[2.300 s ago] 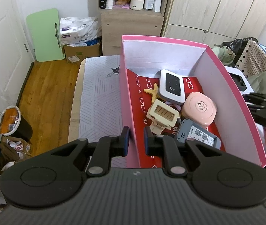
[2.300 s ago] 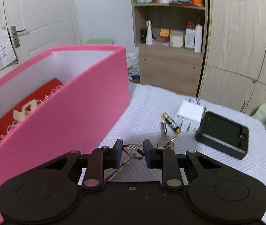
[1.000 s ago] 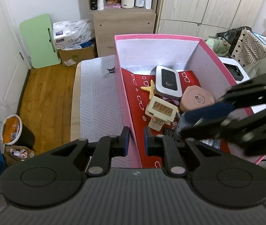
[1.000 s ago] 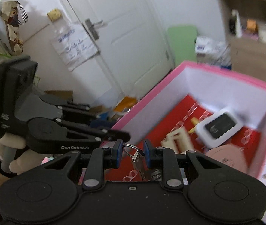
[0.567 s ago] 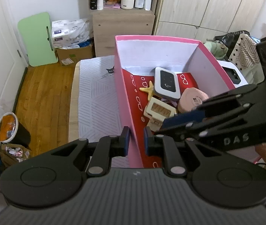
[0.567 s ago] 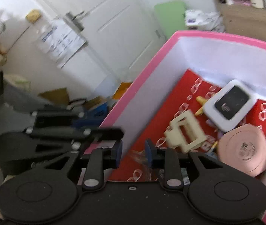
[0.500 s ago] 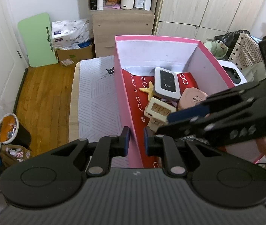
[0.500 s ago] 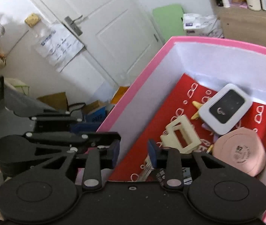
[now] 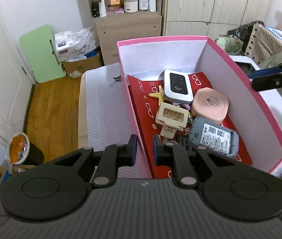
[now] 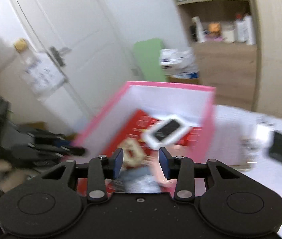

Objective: Organize rigid objects
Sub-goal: 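Carry the keys into the pink box and open the right gripper, then grasp the black phone tray with the right gripper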

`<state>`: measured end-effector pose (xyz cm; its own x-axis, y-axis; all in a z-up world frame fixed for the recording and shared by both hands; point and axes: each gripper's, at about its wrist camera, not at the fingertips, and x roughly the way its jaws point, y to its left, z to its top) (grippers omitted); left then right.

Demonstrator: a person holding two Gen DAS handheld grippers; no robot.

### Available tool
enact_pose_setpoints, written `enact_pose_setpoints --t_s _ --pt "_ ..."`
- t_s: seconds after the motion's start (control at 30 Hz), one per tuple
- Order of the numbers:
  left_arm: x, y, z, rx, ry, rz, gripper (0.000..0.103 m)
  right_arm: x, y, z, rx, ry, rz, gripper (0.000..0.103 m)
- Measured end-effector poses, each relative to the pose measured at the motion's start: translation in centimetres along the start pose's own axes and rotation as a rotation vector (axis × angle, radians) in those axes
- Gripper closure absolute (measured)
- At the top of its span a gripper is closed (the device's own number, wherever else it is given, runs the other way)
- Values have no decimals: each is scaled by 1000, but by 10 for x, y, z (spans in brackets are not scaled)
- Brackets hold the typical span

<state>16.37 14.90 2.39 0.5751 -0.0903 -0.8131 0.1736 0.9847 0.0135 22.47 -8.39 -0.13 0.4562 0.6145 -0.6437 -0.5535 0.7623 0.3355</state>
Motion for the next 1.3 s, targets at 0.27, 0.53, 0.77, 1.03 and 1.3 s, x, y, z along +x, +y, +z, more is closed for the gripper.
enact_pose_setpoints --t_s 0.27,0.53,0.77,1.03,1.3 --pt "-1 -14 -3 86 -9 84 93 -24 -72 -26 72 -23 -201 45" --pt "1 -10 -1 48 -8 84 93 -12 -137 -22 138 -47 -390 19" --pt "3 -8 0 33 -8 79 96 13 -175 -26 189 -50 -507 13" --pt "3 -9 -1 31 -13 88 96 37 -187 -22 237 -18 -503 11" --pt "1 -10 -1 23 -12 86 96 61 -190 -19 205 9 -576 6"
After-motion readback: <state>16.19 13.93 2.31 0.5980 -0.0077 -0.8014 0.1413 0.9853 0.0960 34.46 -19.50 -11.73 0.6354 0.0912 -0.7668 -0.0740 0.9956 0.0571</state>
